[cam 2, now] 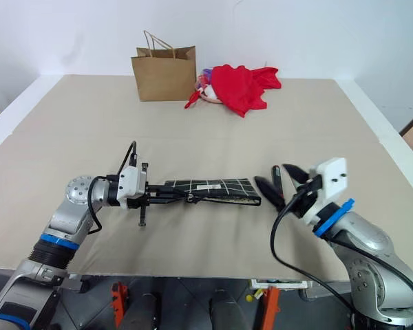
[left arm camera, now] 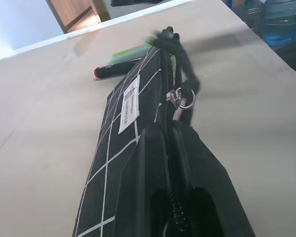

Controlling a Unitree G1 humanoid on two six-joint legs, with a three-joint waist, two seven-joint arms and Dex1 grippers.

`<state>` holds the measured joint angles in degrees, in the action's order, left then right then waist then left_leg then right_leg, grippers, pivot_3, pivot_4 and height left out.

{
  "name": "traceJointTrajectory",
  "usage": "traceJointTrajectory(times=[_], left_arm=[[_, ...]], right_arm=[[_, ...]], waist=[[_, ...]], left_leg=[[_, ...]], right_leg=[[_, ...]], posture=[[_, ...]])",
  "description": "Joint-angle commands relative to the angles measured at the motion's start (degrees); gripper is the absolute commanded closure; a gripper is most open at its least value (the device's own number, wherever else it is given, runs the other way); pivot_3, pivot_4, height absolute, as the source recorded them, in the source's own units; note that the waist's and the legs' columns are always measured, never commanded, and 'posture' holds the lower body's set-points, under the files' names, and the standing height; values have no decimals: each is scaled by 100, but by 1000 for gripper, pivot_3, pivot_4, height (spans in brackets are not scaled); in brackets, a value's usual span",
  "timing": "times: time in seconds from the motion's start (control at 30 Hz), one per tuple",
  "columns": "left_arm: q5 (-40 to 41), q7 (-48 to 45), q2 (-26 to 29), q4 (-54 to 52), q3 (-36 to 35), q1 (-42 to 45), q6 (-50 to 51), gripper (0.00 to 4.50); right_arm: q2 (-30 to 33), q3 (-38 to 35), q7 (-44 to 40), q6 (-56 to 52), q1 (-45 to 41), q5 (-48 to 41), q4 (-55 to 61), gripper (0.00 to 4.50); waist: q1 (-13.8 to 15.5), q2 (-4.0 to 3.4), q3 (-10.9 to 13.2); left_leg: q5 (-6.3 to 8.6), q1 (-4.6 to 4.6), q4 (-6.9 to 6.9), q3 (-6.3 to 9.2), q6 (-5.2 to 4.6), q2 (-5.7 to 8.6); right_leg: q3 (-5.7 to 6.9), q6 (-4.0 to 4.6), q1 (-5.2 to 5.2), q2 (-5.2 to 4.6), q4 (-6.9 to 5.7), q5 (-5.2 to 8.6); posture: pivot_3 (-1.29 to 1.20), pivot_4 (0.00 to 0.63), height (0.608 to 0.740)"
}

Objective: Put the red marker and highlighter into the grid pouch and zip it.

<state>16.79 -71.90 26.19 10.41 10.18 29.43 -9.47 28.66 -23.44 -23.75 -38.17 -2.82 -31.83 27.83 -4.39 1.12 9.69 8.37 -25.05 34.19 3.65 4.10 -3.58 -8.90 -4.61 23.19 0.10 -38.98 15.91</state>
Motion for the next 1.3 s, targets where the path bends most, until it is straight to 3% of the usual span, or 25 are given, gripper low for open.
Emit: traceJointTrajectory(times=[0.03,0.27,0.6,0.67,0.7,0.73,0.8,0.9,1.0,1.13,1.3], left_arm=[[87,152,29,-287,-162,-61,58,4500],[106,246,204,-370,-281,-203,115,4500],[133,426,228,-476,-387,-117,243,4500],[146,451,225,-496,-395,-128,273,4500],[151,471,221,-502,-402,-134,289,4500],[165,498,212,-512,-413,-141,321,4500],[189,512,207,-552,-416,-174,370,4500],[220,524,209,-596,-410,-191,434,4500],[281,511,206,-625,-388,-183,522,4500],[276,298,294,-584,-289,-177,509,4500],[278,6,321,-389,-265,-78,460,4500]], right_arm=[[-189,180,506,211,1,437,-92,35],[-516,795,787,296,19,913,-439,35],[-980,930,1118,341,162,1100,-1039,35],[-1043,934,1218,372,176,1173,-1136,1035],[-1070,935,1256,390,184,1193,-1156,1234],[-1092,939,1294,401,192,1216,-1164,2013],[-1110,964,1385,427,231,1327,-1167,2389],[-1062,1029,1377,516,256,1471,-1153,3785],[-858,1094,1265,653,209,1640,-1043,3931],[-482,746,799,679,-220,1143,-383,3931],[1008,255,-972,649,-625,175,227,3931]], waist=[[-3,-3,0],[-8,-4,0],[-5,-1,-2],[-5,0,-2],[-5,1,-3],[-5,1,-3],[-5,1,-3],[-5,3,-4],[-5,2,-4],[-5,-4,0],[-9,-24,13]], left_leg=[[0,0,-1,0,0,0],[0,-2,-10,0,0,0],[0,0,-10,1,0,0],[0,0,-8,0,0,0],[0,1,-7,0,1,0],[-1,2,-7,0,1,0],[0,3,-8,1,1,0],[0,3,-9,0,1,0],[0,3,-9,0,1,0],[0,1,-8,0,1,0],[-1,1,-9,-7,0,2]], right_leg=[[0,-1,2,0,0,-1],[0,-4,2,-1,1,2],[1,9,0,0,1,9],[0,12,-2,-1,1,10],[0,12,-3,-1,1,10],[1,14,-3,-1,1,10],[1,15,-3,0,1,10],[1,15,-3,-1,1,11],[0,14,-3,-1,1,10],[0,15,-1,-1,1,11],[-6,6,1,-2,1,8]], posture=[[0,150,740],[0,150,740],[0,150,740],[0,150,740],[0,150,740],[0,150,740],[0,150,740],[0,150,740],[0,150,740],[0,150,740],[0,150,740]])
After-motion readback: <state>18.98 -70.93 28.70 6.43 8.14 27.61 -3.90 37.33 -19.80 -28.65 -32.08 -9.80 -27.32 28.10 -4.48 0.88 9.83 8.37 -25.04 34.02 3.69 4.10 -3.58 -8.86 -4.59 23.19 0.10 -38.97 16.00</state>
